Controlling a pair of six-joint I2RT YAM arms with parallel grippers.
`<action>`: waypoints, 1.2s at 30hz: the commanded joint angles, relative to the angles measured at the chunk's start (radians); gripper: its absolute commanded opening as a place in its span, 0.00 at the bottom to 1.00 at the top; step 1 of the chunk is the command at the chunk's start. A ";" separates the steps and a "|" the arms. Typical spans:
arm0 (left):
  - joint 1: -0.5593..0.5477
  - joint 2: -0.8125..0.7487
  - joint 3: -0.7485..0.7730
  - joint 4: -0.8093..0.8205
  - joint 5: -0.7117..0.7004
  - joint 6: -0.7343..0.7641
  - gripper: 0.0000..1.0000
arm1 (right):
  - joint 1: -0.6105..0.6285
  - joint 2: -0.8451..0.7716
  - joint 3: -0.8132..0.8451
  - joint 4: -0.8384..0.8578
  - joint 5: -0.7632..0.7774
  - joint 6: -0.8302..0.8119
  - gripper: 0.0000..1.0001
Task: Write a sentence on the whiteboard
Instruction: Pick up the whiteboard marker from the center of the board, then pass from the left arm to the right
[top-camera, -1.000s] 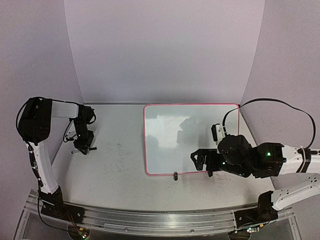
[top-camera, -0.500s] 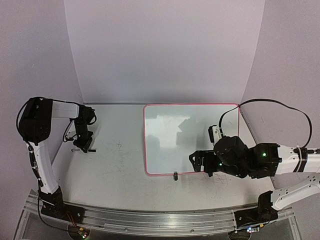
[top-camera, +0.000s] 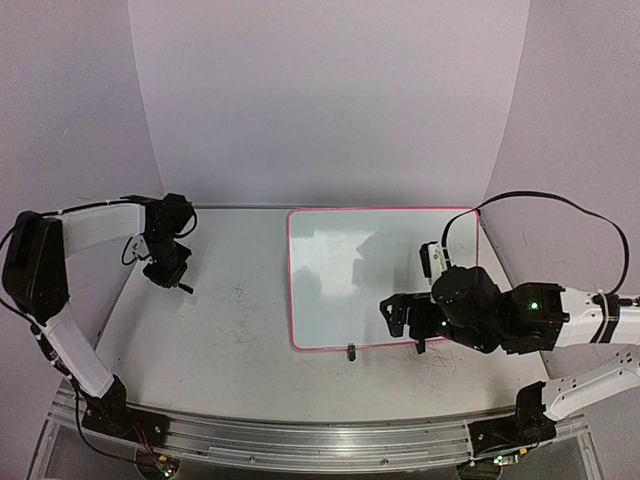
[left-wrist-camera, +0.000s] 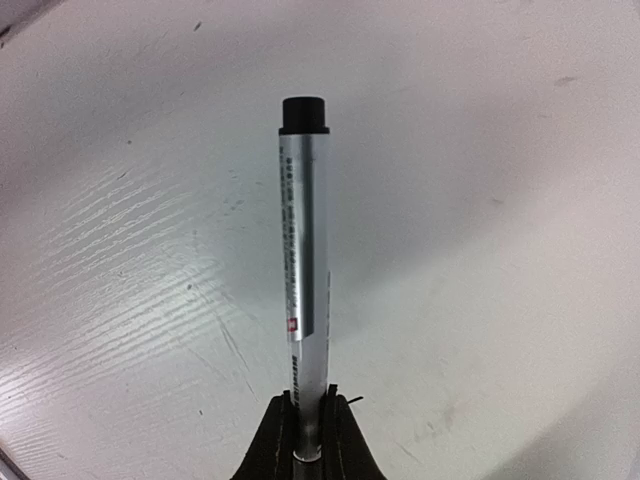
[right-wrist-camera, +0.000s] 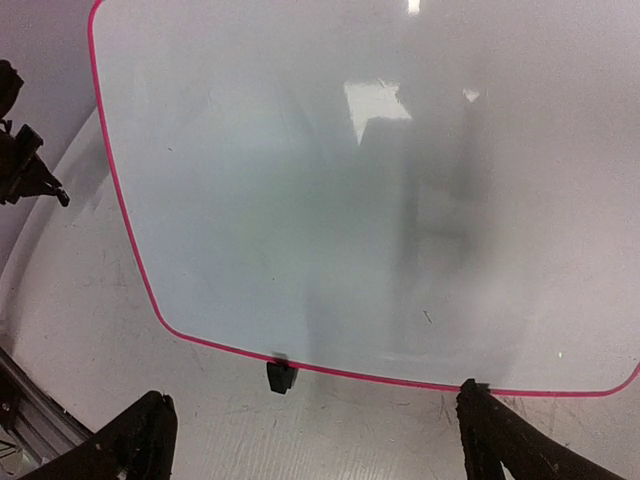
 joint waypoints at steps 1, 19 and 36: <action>-0.025 -0.280 0.005 0.057 -0.092 0.204 0.00 | 0.001 -0.087 0.033 0.016 0.055 -0.028 0.98; -0.255 -0.620 -0.074 0.680 0.749 1.026 0.00 | -0.131 0.036 0.377 0.043 -0.360 -0.139 0.98; -0.608 -0.450 -0.091 0.675 0.865 1.140 0.00 | -0.304 0.228 0.407 0.253 -1.169 -0.083 0.87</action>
